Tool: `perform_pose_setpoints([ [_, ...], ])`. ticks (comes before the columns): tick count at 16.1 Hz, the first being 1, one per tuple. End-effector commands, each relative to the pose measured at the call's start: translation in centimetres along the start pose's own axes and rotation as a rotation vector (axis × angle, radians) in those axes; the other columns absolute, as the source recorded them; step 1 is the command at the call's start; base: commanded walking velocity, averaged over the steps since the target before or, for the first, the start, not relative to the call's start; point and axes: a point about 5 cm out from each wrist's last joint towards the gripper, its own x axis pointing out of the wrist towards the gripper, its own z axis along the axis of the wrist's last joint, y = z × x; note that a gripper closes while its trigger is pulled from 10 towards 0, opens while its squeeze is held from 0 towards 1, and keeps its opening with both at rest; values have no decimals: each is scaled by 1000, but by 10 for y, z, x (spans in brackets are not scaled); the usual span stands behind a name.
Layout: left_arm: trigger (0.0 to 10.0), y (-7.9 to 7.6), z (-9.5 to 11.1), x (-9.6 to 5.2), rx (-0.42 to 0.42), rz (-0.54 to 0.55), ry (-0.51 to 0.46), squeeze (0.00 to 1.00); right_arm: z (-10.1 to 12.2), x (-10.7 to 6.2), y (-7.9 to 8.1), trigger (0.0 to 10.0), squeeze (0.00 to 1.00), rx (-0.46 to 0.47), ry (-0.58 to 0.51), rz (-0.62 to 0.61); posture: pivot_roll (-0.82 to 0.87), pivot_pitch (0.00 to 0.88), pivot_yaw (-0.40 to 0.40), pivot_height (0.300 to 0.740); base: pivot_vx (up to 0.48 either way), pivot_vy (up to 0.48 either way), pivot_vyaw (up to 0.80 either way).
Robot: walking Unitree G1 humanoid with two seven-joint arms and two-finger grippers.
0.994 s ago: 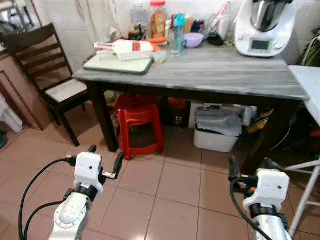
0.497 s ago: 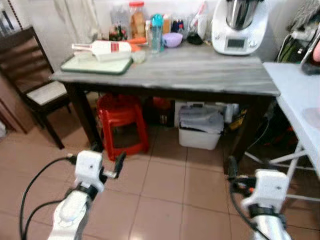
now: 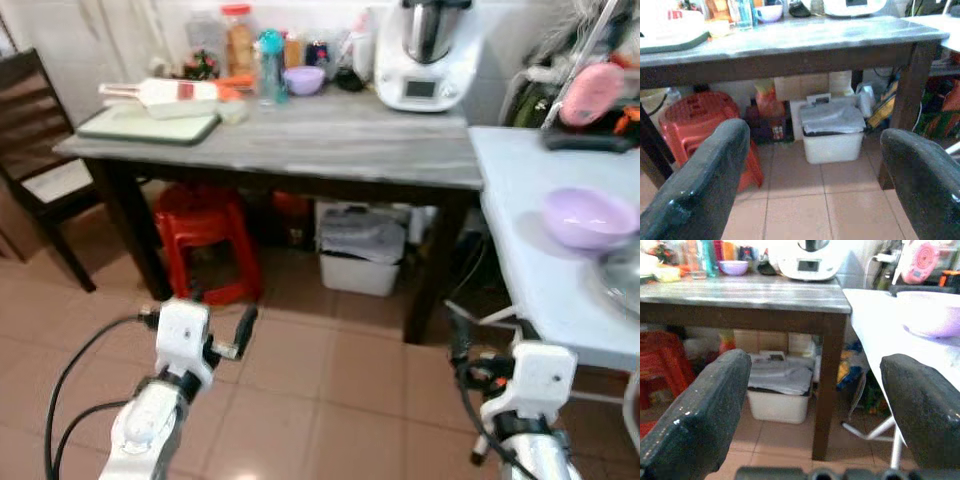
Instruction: Setting the table
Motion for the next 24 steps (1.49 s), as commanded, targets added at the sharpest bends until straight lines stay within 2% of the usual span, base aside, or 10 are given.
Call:
perform_pose_setpoints([
  [1, 10000, 3, 4, 1, 0, 3, -12, 0, 5, 3, -1, 10000, 0, 5, -17, 0, -18, 0, 44, 740, 0, -480, 0],
  [16, 10000, -3, 2, 8, -27, -29, -2, 0, 4, 7, -6, 10000, 0, 6, -13, -10, -28, 0, 39, 740, 0, -480, 0],
  [19, 10000, -2, 4, 8, -42, -20, -23, 0, 4, 7, -6, 10000, 0, 8, -16, -11, -27, 0, 40, 740, 0, 0, 0],
  [24, 10000, -5, 6, 7, -86, -69, -37, 0, 6, 7, -5, 10000, 0, -5, -29, -2, -29, 0, 38, 740, 0, 0, 0],
])
